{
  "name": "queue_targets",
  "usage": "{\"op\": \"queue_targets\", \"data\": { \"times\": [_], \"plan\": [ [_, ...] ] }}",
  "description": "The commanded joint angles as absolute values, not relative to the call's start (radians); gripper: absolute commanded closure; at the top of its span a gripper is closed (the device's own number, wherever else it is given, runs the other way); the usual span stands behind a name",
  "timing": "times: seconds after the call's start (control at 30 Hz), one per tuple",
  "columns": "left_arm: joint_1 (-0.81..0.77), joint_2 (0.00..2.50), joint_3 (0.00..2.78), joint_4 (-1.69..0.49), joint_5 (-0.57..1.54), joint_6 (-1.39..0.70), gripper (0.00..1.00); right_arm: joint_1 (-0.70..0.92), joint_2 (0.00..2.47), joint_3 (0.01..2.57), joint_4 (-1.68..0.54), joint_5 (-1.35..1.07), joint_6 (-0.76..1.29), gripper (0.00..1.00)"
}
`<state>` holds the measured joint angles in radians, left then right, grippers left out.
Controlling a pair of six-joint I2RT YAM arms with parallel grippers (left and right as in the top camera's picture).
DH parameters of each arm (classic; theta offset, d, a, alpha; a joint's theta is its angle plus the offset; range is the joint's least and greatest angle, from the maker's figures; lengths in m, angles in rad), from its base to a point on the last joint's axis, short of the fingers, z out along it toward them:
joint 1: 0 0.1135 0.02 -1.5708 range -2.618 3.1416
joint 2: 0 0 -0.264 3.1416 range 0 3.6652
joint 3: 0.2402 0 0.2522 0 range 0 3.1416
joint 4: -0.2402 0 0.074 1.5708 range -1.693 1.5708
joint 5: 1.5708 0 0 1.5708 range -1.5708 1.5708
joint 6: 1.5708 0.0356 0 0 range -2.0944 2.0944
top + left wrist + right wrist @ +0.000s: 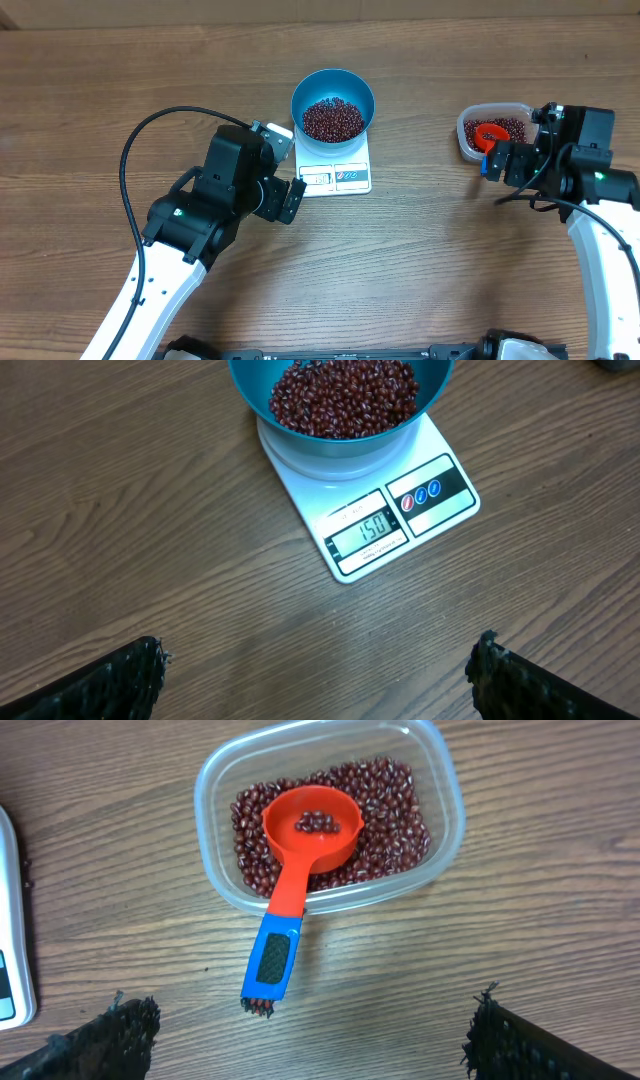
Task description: Scoop item into bowl and weigh 150g on scale
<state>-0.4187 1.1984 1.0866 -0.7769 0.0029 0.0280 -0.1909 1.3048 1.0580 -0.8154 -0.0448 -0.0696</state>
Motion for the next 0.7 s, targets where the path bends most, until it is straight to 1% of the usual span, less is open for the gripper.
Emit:
{"op": "queue_targets", "data": {
  "times": [0.0,0.67],
  "plan": [
    [-0.419,1.204,1.083,-0.774,-0.004,0.019,0.0,-0.192,1.274,1.082,-0.815,-0.046,-0.087,0.0],
    [-0.419,1.204,1.083,-0.774,-0.004,0.019,0.0,-0.192,1.275,1.082,-0.821,-0.046,-0.087,0.0]
  ]
}}
